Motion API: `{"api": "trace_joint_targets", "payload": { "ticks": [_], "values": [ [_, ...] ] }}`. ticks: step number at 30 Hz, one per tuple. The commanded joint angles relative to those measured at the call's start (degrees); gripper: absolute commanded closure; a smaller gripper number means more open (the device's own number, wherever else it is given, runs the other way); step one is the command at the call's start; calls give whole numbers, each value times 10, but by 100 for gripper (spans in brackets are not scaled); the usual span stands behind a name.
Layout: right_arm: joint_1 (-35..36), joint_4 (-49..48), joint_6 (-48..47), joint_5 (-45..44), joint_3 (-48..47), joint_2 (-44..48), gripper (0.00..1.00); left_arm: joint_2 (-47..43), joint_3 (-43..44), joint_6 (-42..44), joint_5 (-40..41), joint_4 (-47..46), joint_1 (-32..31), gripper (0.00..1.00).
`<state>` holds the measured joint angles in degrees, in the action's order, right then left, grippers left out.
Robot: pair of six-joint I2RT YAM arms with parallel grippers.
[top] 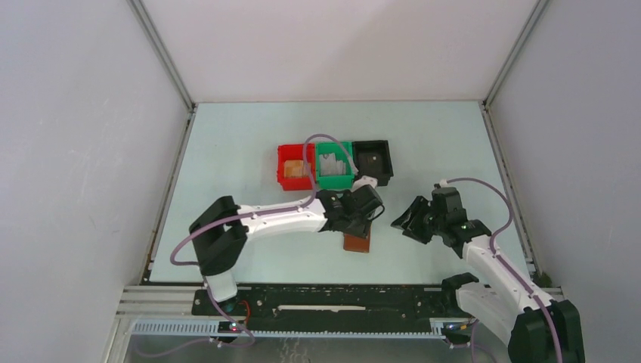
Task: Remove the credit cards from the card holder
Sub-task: Open the card holder at the center of the board.
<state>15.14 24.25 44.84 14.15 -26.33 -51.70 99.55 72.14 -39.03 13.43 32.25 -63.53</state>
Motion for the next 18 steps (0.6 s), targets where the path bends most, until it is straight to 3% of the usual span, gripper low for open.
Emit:
{"api": "trace_joint_targets", "payload": {
  "ticks": [1, 5, 18],
  "values": [
    [-7, 10, -10, 15, 18, 19, 42, 44, 57, -11, 21, 8, -15, 47],
    [-11, 4, -4, 22, 28, 24, 42, 88, 102, -18, 35, 56, -26, 47],
    [-14, -31, 0, 39, 29, -4, 42, 129, 131, -45, 93, 107, -29, 48]
  ]
}}
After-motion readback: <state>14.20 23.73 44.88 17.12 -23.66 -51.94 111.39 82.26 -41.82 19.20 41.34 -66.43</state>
